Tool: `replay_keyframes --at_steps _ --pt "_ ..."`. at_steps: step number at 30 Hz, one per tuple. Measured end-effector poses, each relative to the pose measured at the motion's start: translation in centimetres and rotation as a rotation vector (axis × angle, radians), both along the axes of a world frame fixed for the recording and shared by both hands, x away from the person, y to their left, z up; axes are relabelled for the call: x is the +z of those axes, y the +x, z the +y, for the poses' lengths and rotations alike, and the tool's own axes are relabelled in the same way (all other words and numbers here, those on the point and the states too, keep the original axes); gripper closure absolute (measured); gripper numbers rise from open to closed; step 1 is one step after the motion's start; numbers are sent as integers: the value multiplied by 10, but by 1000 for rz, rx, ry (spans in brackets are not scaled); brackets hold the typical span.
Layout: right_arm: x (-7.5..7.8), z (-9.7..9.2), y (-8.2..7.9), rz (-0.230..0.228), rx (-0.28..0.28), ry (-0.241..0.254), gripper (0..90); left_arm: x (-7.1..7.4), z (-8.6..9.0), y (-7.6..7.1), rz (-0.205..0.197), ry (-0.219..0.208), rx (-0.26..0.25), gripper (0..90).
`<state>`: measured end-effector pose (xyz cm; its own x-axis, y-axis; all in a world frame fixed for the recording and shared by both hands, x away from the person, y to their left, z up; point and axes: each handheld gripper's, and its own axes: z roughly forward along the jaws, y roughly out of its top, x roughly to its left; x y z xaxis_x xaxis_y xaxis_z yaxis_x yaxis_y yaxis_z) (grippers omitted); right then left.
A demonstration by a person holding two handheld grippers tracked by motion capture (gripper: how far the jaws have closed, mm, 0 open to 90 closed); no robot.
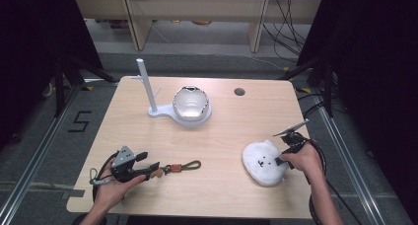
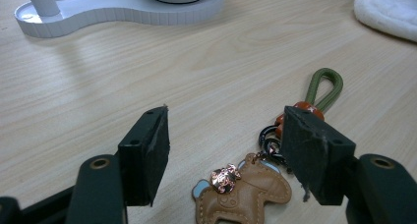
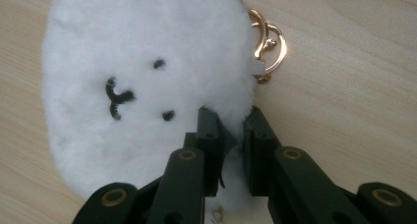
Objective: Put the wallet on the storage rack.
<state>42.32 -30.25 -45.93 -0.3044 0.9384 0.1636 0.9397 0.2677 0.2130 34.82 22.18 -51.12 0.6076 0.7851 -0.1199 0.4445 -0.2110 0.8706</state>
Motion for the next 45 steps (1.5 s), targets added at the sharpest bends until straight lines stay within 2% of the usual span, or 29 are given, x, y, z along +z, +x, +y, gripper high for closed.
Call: replay_keyframes --at_steps 2,3,8,11,15,20,21,25,26,27,30,33,38,39,40,42,43,45 --pt "1 1 -2 -5 -10 -1 817 0 0 0 0 -3 1 350" --pt "2 0 -4 -13 7 4 821 0 0 0 2 -4 2 350" --pt "5 1 -8 -24 12 10 825 -1 0 0 4 1 -1 350" --pt "11 3 -13 -29 -6 14 831 -1 0 0 3 -2 0 350" --pt "19 6 -18 -69 -3 8 835 -1 0 0 1 -4 0 350" --pt "26 8 -22 -90 9 -4 837 -1 0 -1 4 1 -2 351" --pt "30 10 -24 -110 11 -3 838 -2 0 0 5 0 -7 351" --pt "35 13 -26 -129 17 -5 840 -2 0 0 3 -4 -5 351" --pt "38 18 -28 -118 -37 12 841 -2 0 0 4 -2 -6 351" --pt "38 14 -27 -147 9 -10 842 -2 0 -1 6 1 -7 351" --pt "40 15 -27 -153 0 -12 843 -2 0 -1 7 2 -7 351" --pt "46 15 -28 -191 12 6 843 -2 0 -1 5 1 -5 351" --pt "50 16 -28 -212 16 5 843 -2 0 -1 4 1 1 351" --pt "50 15 -28 -214 20 -1 843 -2 0 -1 5 -2 -2 351" --pt "50 15 -27 -245 48 8 843 -2 0 -1 6 -1 -2 352" --pt "51 15 -28 -256 46 21 843 -3 0 -1 6 -1 -2 352" --pt "51 15 -28 -269 47 13 843 -3 0 -1 6 -1 -2 351" --pt "52 15 -28 -269 56 8 843 -3 0 -1 6 0 -3 352"
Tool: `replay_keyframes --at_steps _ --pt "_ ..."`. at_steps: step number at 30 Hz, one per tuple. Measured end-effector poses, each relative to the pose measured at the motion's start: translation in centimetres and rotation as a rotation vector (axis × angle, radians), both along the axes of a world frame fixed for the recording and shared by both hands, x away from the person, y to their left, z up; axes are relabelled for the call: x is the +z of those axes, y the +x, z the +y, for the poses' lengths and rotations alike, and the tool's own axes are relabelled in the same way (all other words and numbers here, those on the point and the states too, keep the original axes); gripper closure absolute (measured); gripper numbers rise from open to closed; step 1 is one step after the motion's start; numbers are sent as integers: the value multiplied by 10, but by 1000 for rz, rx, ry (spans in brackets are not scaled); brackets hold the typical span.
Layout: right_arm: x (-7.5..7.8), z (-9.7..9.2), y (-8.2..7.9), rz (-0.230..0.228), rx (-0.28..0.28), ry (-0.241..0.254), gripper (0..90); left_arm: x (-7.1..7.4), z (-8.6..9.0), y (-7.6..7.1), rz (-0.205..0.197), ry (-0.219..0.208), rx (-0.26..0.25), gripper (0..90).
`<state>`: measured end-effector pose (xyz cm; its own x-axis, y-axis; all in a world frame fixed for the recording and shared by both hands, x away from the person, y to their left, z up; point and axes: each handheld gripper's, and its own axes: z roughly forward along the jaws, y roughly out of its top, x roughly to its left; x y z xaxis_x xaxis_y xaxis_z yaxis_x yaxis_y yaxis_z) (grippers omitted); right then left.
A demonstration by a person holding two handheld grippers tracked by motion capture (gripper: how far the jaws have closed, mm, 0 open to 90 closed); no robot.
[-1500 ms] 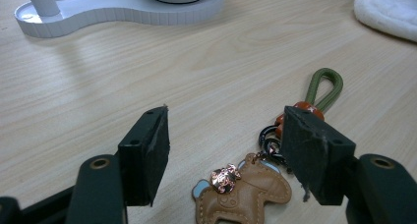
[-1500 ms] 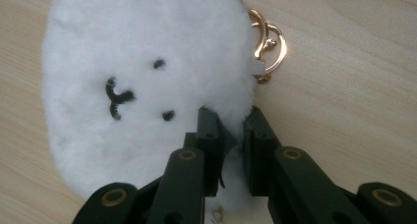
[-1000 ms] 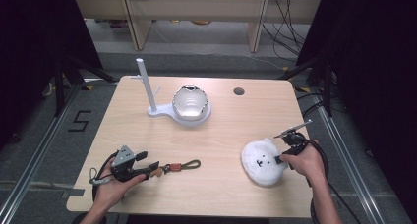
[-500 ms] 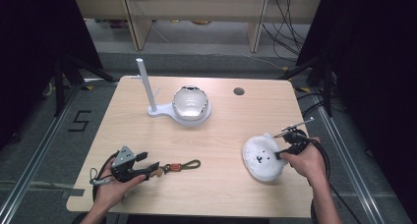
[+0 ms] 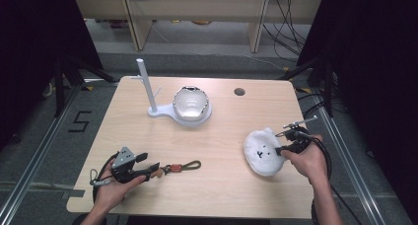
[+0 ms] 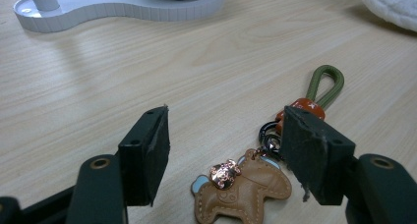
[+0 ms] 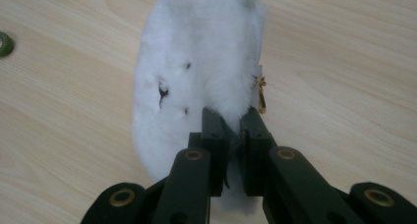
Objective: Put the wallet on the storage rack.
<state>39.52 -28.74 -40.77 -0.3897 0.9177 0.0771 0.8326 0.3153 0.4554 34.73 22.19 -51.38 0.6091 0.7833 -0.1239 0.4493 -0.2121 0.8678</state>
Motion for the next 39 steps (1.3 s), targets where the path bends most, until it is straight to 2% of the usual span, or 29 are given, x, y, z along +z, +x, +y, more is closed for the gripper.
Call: replay_keyframes --at_steps 9,10,15,16,18,19,21,23,25,27,31,32,33,34,37,39 --pt "8 3 -1 -70 -11 18 843 0 0 0 -1 -2 2 352" --pt "7 2 0 -91 9 17 843 0 0 0 -1 -2 2 352" --pt "11 5 -1 -99 -15 30 843 0 0 0 -1 -3 3 351" --pt "11 5 0 -127 -10 24 842 0 0 0 -1 -4 3 352" --pt "12 5 1 -131 2 34 842 0 0 0 -1 -4 3 352" --pt "12 6 1 -130 -18 40 842 0 0 0 -2 -3 3 352" --pt "13 6 1 -155 -14 40 842 0 0 0 -1 -4 3 351" --pt "14 7 1 -138 -6 58 841 -1 -1 0 -1 -4 4 352" --pt "15 7 1 -159 -18 53 841 -1 -1 -1 -1 -5 4 351" --pt "15 8 1 -155 -20 49 841 -1 -1 -1 -2 -5 7 352" --pt "16 8 1 -176 -22 52 841 -1 -1 -1 0 -5 17 352" --pt "16 11 0 -173 -47 61 841 -1 -1 -2 3 1 17 353" --pt "16 11 0 -173 -47 61 841 -1 -1 -2 3 1 17 352" --pt "16 8 2 -195 -23 47 840 -1 -2 -2 2 -2 14 352" --pt "15 8 2 -211 -24 49 840 -2 -1 -2 2 -2 14 353" --pt "16 10 2 -219 -22 77 840 -2 -1 -2 2 -2 17 352"
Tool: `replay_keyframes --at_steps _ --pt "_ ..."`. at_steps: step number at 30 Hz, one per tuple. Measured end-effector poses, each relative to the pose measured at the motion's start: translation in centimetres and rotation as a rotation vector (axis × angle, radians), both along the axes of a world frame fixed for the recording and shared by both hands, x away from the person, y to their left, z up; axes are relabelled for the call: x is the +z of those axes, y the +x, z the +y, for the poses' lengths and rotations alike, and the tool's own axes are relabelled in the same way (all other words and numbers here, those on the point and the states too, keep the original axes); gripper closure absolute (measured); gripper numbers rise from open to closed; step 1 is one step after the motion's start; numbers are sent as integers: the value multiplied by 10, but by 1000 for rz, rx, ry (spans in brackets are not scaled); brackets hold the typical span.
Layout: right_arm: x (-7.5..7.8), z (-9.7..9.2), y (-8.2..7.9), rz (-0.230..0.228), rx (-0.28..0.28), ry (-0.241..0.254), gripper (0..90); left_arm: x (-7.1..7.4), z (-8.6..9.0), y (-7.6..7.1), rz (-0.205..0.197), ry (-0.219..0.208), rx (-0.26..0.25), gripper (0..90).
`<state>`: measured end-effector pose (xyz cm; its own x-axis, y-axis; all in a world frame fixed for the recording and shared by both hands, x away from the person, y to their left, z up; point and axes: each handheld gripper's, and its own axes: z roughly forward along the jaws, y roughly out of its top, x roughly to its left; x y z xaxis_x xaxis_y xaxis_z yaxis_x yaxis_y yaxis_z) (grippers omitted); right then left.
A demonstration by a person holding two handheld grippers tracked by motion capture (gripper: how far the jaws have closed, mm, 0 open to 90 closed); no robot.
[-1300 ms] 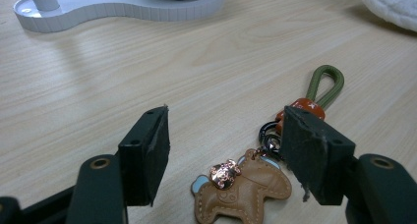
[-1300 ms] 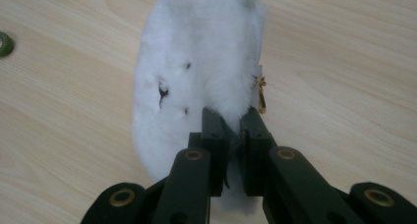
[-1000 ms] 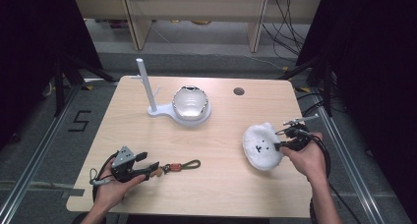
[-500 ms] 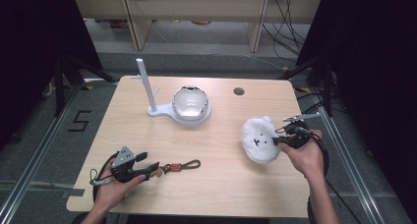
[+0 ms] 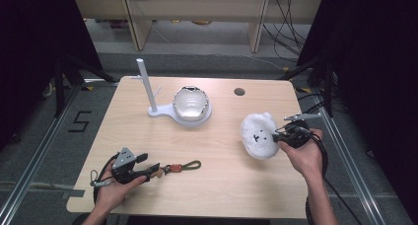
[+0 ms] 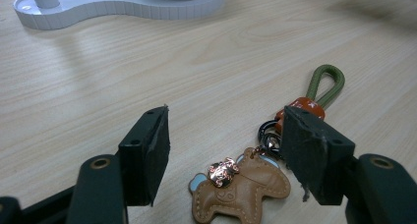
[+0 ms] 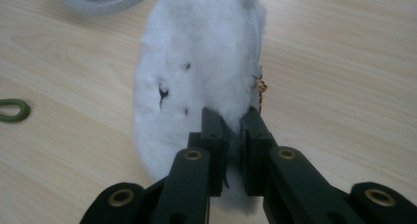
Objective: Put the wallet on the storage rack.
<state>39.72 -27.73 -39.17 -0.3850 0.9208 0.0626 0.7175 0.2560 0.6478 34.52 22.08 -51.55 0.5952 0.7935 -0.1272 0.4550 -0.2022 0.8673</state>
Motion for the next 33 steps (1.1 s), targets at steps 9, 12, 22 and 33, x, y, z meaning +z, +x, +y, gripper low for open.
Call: replay_keyframes --at_steps 9,12,22,33 --pt "4 3 0 -48 -16 11 840 0 1 0 -1 -3 5 353" --pt "6 6 0 -42 -46 29 839 0 1 0 -1 -7 2 352" --pt "6 7 6 -130 -25 45 838 0 2 -1 -1 -4 16 353" --pt "8 12 8 -182 -55 76 838 -1 3 -1 -3 -4 19 353"
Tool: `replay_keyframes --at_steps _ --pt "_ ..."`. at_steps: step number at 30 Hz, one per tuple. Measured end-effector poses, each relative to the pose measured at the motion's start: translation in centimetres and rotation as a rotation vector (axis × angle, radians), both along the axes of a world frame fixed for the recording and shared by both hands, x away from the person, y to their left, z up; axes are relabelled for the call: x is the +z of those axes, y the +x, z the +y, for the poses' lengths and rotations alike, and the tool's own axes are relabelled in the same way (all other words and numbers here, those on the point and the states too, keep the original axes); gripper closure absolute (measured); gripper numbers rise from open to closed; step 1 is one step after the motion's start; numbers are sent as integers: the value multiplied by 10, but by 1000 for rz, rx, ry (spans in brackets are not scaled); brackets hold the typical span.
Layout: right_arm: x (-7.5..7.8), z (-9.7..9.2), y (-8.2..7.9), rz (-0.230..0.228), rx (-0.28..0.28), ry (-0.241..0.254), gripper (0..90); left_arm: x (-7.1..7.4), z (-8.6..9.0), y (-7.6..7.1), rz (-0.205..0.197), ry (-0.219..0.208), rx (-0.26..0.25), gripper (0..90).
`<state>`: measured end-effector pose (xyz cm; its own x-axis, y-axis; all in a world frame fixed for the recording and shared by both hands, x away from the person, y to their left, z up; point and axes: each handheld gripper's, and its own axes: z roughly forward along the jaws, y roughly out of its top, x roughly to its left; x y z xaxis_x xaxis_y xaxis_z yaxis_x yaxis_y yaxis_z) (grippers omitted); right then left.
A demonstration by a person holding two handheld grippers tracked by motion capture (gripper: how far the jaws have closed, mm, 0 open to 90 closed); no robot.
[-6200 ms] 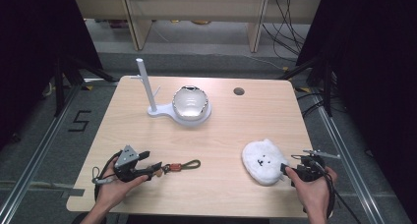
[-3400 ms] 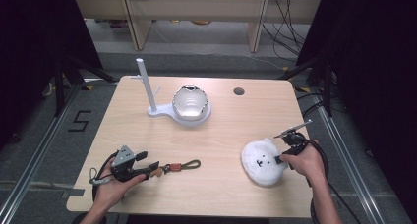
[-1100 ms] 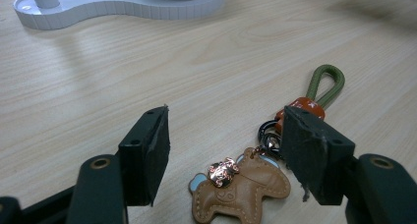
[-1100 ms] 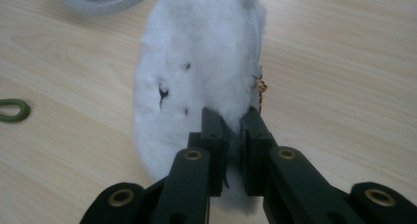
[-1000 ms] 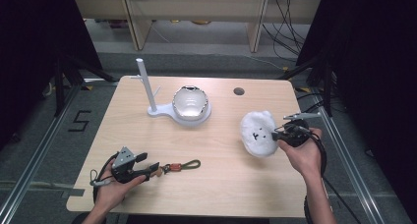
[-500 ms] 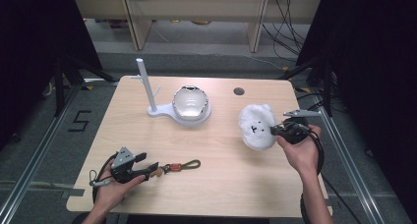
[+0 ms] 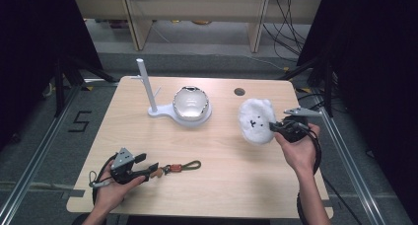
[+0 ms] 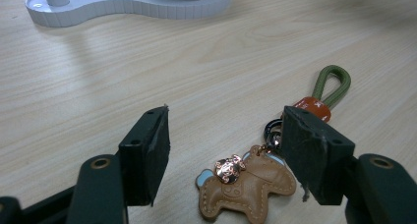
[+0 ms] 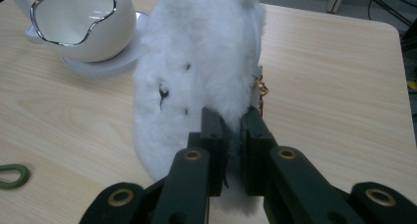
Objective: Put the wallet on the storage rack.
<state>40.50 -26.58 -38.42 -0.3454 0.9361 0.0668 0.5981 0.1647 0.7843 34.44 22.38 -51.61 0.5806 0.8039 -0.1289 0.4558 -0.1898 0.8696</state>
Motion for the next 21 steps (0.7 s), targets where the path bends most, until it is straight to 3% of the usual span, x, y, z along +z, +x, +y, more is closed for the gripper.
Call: replay_keyframes --at_steps 4,10,11,12,13,19,21 --pt "1 2 2 -26 -4 10 838 0 0 -1 3 5 5 353" --pt "2 8 2 -26 -21 44 838 1 1 -1 2 5 7 353" --pt "2 8 2 -26 -21 44 838 1 1 -1 2 5 7 353" --pt "3 6 4 -48 -6 5 838 0 1 0 0 -3 1 353" --pt "3 8 4 -40 -14 34 838 0 1 0 0 -3 1 353" --pt "4 13 7 -73 -12 47 838 0 1 -1 -1 -8 3 353" --pt "5 16 6 -55 -34 65 838 0 1 -1 -2 -9 4 354"
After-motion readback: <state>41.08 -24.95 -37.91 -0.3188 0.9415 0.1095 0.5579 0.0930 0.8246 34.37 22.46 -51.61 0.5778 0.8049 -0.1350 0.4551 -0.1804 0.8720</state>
